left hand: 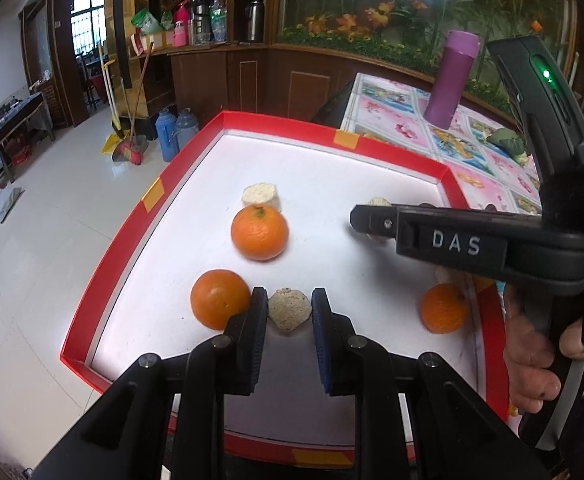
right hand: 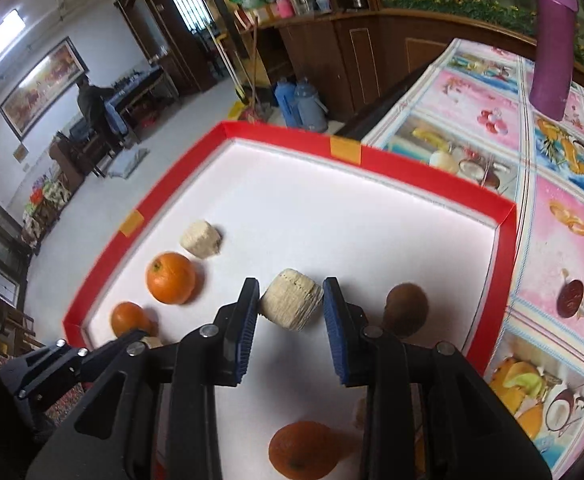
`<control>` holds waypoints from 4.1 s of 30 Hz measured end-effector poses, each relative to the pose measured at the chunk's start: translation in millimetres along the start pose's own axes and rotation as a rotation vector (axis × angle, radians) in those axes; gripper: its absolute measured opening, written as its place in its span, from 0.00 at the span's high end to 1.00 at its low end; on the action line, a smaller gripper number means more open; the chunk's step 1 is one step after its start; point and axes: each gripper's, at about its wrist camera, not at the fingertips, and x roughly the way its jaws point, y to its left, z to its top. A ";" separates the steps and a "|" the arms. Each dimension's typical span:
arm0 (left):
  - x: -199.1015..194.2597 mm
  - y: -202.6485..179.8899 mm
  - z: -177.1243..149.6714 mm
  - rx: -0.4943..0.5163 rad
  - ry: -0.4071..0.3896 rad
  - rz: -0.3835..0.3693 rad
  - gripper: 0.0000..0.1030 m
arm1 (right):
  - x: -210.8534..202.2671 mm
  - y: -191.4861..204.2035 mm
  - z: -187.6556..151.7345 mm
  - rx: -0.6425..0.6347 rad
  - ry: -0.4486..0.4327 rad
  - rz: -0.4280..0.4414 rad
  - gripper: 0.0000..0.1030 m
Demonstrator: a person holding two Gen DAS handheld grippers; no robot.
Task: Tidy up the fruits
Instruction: 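Carry both beige pieces over the white tray and open both tools, then grasp a dark red date with the right tool while the left grasps a beige piece, then carry the date and beige piece over the white tray and open both tools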
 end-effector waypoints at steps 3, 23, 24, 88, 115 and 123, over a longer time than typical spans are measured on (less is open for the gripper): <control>2.3 1.3 -0.6 0.002 0.007 0.015 0.79 | 1.9 -0.9 -1.1 0.010 0.009 -0.002 0.66; -19.5 -24.3 3.6 0.039 -0.021 0.088 0.52 | -86.9 -52.4 -13.9 0.112 -0.174 0.072 0.60; -21.7 -28.9 3.9 0.047 -0.027 0.087 0.52 | -95.6 -63.2 -18.1 0.126 -0.188 0.060 0.60; 81.1 -296.8 47.6 0.383 0.146 -0.190 0.46 | -237.4 -338.6 -92.4 0.641 -0.407 -0.203 0.73; -21.2 -205.3 37.3 0.235 -0.046 -0.220 0.75 | -233.9 -327.7 -90.1 0.599 -0.405 -0.281 0.73; -40.8 -138.6 27.7 0.146 -0.091 -0.104 0.75 | -220.4 -310.0 -90.5 0.559 -0.427 -0.332 0.73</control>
